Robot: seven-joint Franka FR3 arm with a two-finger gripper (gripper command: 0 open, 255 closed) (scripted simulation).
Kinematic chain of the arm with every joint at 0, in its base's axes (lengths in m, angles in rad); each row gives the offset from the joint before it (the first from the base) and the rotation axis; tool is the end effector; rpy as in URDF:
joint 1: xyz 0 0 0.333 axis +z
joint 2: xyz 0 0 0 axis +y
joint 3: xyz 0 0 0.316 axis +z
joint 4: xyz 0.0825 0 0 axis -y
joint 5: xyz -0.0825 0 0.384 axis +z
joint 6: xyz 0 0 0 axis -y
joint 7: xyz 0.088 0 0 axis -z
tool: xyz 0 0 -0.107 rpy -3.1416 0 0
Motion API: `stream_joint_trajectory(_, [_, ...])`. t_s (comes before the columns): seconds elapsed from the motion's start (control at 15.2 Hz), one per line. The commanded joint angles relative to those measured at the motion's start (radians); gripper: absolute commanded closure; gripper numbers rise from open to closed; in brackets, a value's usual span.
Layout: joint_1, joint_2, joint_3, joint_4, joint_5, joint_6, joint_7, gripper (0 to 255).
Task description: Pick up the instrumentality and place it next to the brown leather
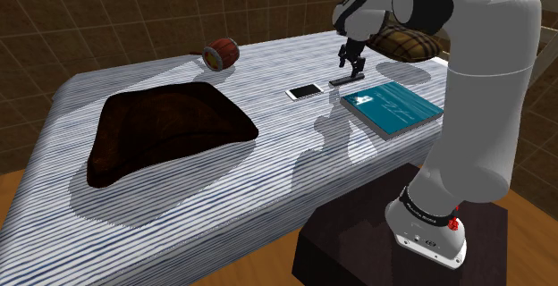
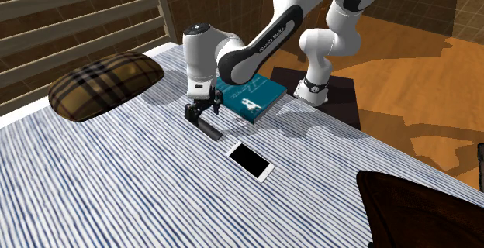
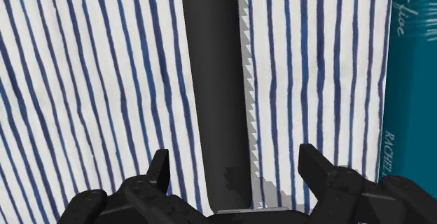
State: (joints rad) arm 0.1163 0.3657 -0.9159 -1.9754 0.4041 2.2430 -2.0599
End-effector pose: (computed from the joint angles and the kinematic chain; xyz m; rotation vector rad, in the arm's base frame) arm 0.4478 -0.4055 0.3551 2.6554 1.5504 0.0704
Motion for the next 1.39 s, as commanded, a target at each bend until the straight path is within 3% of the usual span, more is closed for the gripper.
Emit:
stream_joint_trajectory(0.0, [-0.028,0.032,0.025,0.011,0.034,0.011,-0.033,0])
stream_joint_trajectory(0.33, [-0.062,0.085,0.066,0.002,0.090,0.058,-0.069,0])
stream_joint_trajectory(0.86, [-0.062,0.085,0.066,0.002,0.090,0.058,-0.068,0])
stream_joint_trajectory(0.92, [-0.062,0.085,0.066,0.002,0.090,0.058,-0.068,255])
stream_joint_trajectory(1.32, [-0.062,0.086,0.067,0.004,0.091,0.057,-0.068,255])
